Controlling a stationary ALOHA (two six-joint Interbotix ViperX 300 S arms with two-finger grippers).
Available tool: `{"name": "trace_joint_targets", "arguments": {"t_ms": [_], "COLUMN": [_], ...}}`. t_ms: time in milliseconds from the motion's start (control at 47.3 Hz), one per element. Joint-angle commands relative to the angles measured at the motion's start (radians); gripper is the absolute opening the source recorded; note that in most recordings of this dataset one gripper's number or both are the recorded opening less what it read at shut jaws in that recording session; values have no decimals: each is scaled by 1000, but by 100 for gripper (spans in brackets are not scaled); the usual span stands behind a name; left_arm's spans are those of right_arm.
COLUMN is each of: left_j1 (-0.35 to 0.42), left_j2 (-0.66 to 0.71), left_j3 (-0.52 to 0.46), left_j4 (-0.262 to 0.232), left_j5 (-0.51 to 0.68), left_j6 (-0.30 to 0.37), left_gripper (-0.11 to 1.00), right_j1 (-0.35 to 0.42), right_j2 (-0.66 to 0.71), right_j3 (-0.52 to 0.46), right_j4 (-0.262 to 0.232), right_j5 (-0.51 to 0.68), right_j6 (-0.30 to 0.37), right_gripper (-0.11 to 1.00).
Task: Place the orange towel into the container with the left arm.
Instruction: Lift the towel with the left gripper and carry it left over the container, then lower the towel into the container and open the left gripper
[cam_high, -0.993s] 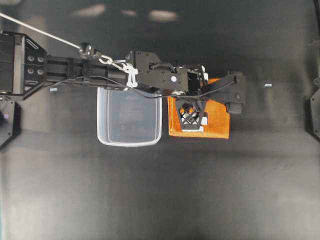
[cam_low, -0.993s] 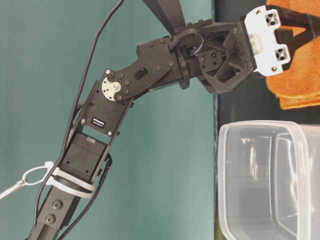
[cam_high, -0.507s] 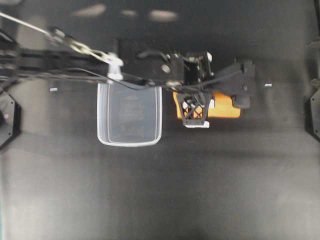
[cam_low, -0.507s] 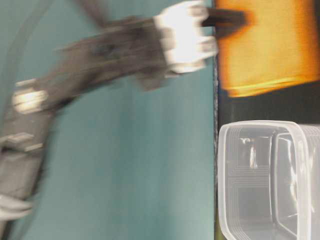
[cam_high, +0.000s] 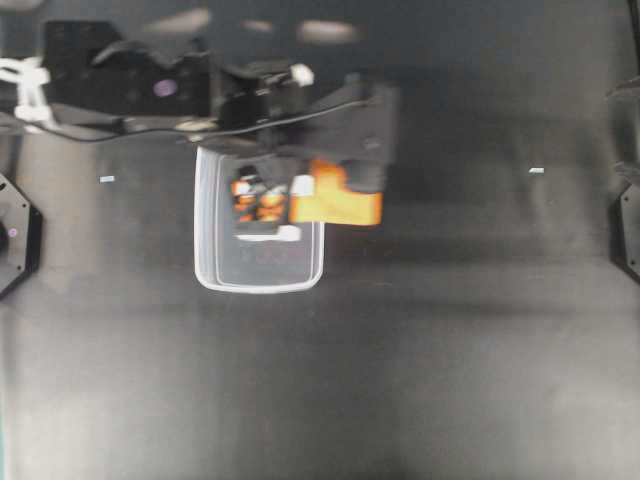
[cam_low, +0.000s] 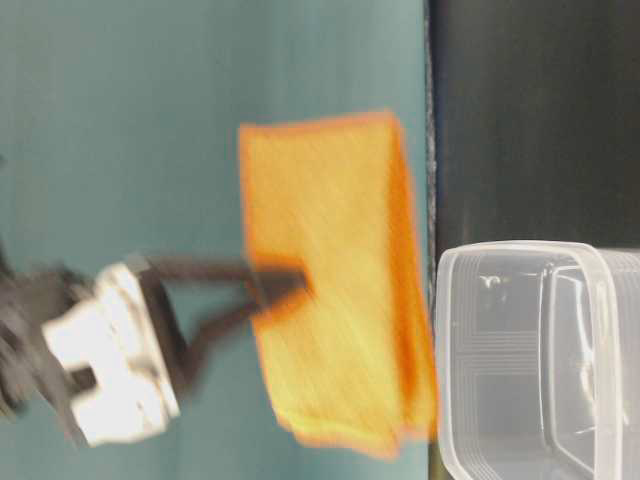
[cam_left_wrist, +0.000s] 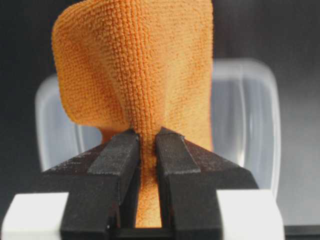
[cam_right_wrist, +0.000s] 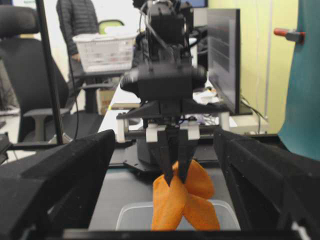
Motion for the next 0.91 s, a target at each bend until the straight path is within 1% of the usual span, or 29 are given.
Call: {"name": "trace_joint_targets", "arguments": {"t_ms": [0, 106, 296, 444, 697, 824, 866, 887], "left_j1": [6, 15, 18, 23, 26, 31, 31, 31], "left_j2": [-71, -104, -124, -126, -121, -120, -120, -118], "left_j3": [101, 192, 279, 302, 302, 304, 308, 308], "left_j4": [2, 2, 2, 3, 3, 2, 3, 3], "left_j5": [-83, -161, -215, -222, -272, -275, -276, -276], "left_j6": [-2, 0, 0, 0, -2, -11, -11, -11], "left_gripper": [6, 6, 6, 6, 7, 7, 9, 13], "right_j1": [5, 5, 5, 8, 17, 17, 17, 17], "right_j2": [6, 6, 2, 2, 2, 2, 2, 2], "right_j3": [-8, -8, -6, -2, -2, -2, -2, 0], "right_j4": [3, 3, 3, 3, 2, 3, 3, 3], "right_j5": [-11, -5, -3, -3, -3, -3, -3, -3], "right_j6": [2, 2, 3, 5, 5, 5, 5, 5], "right_gripper": [77, 77, 77, 77, 77, 77, 77, 77]}}
